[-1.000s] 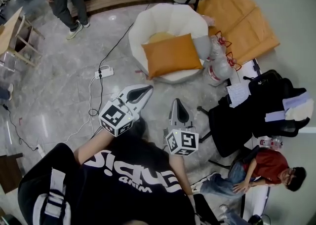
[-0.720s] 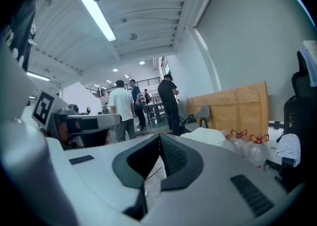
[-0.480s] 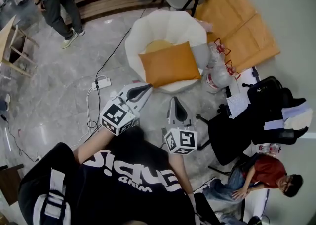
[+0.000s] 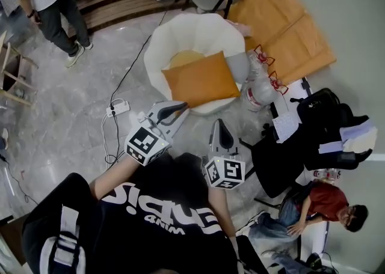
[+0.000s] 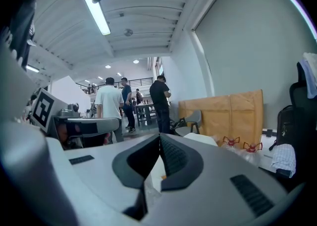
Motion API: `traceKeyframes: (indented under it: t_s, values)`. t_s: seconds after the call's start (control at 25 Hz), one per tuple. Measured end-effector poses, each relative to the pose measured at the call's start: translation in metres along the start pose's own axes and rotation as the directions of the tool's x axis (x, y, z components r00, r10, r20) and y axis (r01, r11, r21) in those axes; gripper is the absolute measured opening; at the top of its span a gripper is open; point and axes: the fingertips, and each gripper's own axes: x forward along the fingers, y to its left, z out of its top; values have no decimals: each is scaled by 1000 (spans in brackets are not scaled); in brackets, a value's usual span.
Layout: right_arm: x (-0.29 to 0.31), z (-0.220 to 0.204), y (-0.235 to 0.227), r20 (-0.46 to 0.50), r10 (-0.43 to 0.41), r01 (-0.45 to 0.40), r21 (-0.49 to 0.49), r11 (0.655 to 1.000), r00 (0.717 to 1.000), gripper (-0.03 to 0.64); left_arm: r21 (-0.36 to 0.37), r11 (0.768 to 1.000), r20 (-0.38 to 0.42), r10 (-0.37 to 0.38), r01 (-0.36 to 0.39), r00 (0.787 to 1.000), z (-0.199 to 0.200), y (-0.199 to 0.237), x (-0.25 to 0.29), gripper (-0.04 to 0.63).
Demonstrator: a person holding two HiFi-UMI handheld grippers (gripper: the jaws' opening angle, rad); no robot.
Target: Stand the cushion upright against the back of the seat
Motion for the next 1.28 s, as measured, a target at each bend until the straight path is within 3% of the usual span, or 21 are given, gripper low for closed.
traceKeyframes:
  t_s: [0.16,0.28,0.48,0.64,1.28]
  values:
    - [10,3,-11,1,-28,28,3,1000,1000,23,-10,998,-15,-55,55,998,-7,4,12,86]
    - [19,2,-17,-3,-38,38,7,999,999,23,-9,997,-25,-76,76,997,-11,9,20,103]
    - [34,5,-24,-8,-33,33,9,999,999,23,-18,997,-33,-71,70,997,-9,18,34,101]
    - [47,6,-33,-14,-35,35,12,999,999,23,-6,998,3,-63,63,998,-2,27,44,43]
    - [109,13,-131,-50,-39,42,62,997,998,23,-32,997,-84,-76,73,994,-7,48,165,43]
